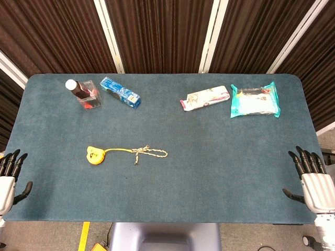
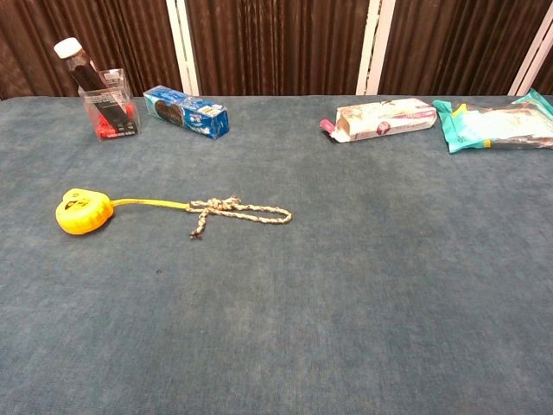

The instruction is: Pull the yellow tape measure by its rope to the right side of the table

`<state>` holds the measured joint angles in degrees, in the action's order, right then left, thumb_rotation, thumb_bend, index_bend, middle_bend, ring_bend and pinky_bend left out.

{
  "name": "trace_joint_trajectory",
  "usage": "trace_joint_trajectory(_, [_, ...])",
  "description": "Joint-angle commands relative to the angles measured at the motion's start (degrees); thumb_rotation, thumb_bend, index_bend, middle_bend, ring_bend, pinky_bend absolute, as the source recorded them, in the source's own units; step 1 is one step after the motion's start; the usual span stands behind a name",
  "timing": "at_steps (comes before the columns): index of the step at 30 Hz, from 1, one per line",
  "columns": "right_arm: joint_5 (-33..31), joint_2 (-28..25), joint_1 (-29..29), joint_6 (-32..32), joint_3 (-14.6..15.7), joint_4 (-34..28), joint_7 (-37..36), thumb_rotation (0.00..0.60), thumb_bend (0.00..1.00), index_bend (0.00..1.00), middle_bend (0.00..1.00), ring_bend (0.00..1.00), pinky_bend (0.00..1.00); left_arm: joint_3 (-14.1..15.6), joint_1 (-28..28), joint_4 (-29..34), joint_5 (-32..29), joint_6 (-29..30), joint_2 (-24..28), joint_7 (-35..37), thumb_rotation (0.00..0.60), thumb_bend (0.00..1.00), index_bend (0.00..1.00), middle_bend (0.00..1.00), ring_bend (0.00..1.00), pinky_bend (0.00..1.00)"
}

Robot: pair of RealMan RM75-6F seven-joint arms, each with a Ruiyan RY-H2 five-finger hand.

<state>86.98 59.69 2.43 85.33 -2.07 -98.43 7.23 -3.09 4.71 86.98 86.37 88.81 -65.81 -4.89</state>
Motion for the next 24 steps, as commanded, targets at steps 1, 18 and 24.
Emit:
trace_joint_trajectory(1, [0.21,0.09,0.1,-0.22,0.15,0.04,0.28,0.6,0.0,0.19,0.06,0.02,0.0,0.31,-0.22,0.35,0.5,0.3,-0.1,-0.7,0.6,0.37,0.08,0.0,0.0,0.11])
trace_joint_trajectory(18, [2.04,-0.47,0.38,-0.85,1.0,-0.09,-1.25,0.6,0.0,0.2,0.06,0.02,0.0,0.45,-0.46,1.37,1.68,0.9,0.77,0.25,0.6,0.37,0.08,0.0,0.0,0.11])
trace_joint_trajectory(24, [2.26,-0.37,2.43,-4.44,1.16,0.48,-2.84,0.6,0.0,0.2,0.06,0.02,0.0,0.29,-0.46,1.65,1.09,0.5,0.72,0.06,0.6,0.37,0.08,0.0,0.0,0.11])
